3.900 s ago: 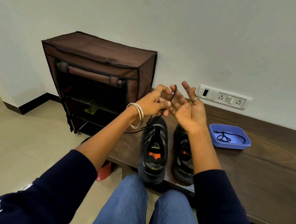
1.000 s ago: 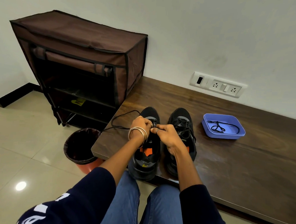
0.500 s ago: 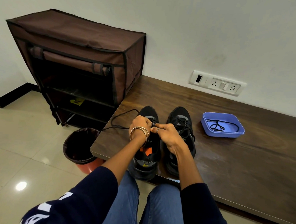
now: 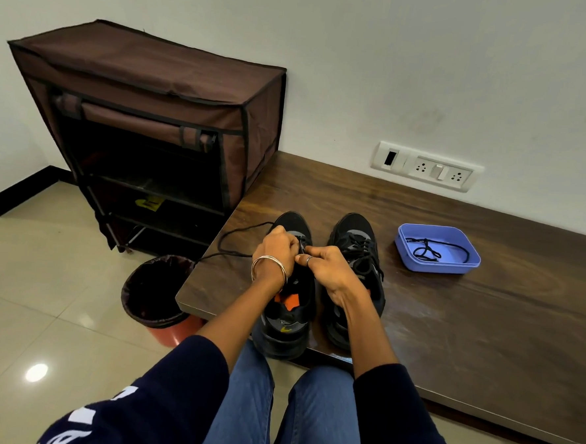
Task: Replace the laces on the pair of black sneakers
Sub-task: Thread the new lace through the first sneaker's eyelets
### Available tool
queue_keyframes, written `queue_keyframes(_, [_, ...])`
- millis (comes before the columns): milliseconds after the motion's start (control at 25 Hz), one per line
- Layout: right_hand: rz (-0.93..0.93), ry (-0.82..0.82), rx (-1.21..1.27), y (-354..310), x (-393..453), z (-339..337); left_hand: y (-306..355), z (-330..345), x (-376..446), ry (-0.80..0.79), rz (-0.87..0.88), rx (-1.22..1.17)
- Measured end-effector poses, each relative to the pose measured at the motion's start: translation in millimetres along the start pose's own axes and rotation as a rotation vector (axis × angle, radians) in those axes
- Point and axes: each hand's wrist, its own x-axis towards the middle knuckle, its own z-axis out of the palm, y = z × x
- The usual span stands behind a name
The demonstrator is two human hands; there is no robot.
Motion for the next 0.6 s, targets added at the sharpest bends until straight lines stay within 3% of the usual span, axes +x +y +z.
queue_keyframes(120, [0.001, -0.014, -0.041, 4.8, 5.0, 0.4, -2.4, 2.2, 4.6, 0.001, -0.051, -0.092])
queue_keyframes(240, [0.009, -0.026, 0.032, -0.4, -0.3, -1.3, 0.1, 0.9, 7.1, -0.026, -0.1, -0.026])
queue_keyframes(600, [0.015, 0.043, 0.014, 2.7, 2.7, 1.1, 1.0, -1.9, 6.0, -0.124, -0.027, 0.118])
